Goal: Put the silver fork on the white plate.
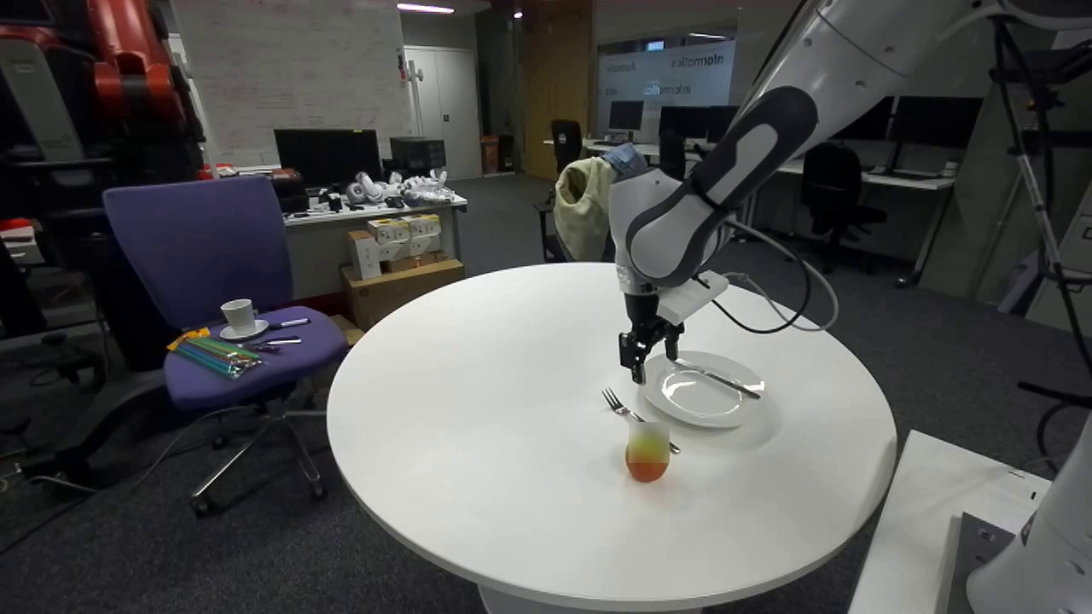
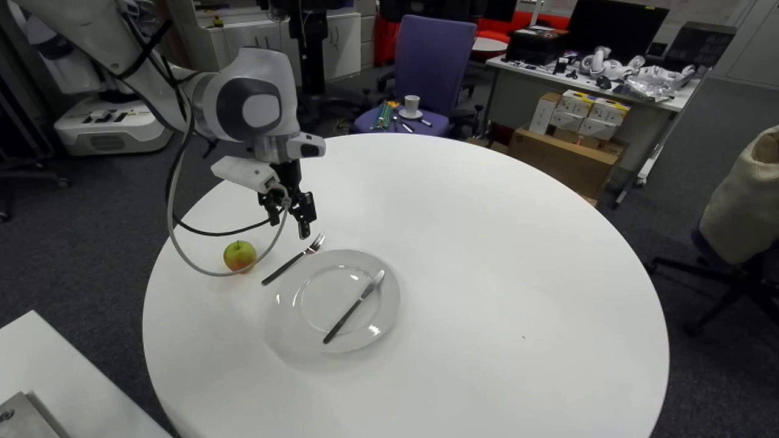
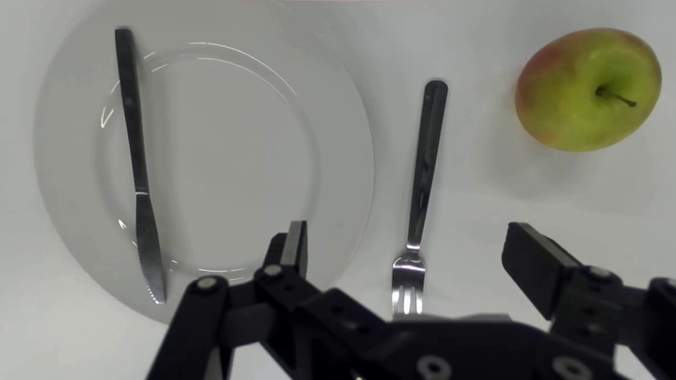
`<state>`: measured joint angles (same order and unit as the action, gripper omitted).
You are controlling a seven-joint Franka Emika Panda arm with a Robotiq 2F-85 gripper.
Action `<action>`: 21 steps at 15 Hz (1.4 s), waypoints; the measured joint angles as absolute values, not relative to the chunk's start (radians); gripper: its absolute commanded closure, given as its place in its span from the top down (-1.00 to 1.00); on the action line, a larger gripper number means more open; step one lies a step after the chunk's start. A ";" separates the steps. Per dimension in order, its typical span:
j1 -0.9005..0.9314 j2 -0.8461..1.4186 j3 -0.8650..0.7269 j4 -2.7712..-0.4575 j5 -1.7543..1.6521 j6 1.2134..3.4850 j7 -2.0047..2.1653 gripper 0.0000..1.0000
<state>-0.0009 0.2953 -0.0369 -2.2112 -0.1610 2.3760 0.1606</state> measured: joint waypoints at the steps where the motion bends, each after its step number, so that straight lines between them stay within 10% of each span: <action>1: -0.001 0.304 -0.037 -2.205 -0.160 2.381 0.160 1.00; 16: 0.000 0.337 -0.037 -2.175 -0.100 2.323 0.163 1.00; 17: 0.000 0.349 -0.037 -2.172 -0.100 2.323 0.163 0.50; 21: 0.002 0.404 -0.037 -2.143 -0.099 2.323 0.163 0.03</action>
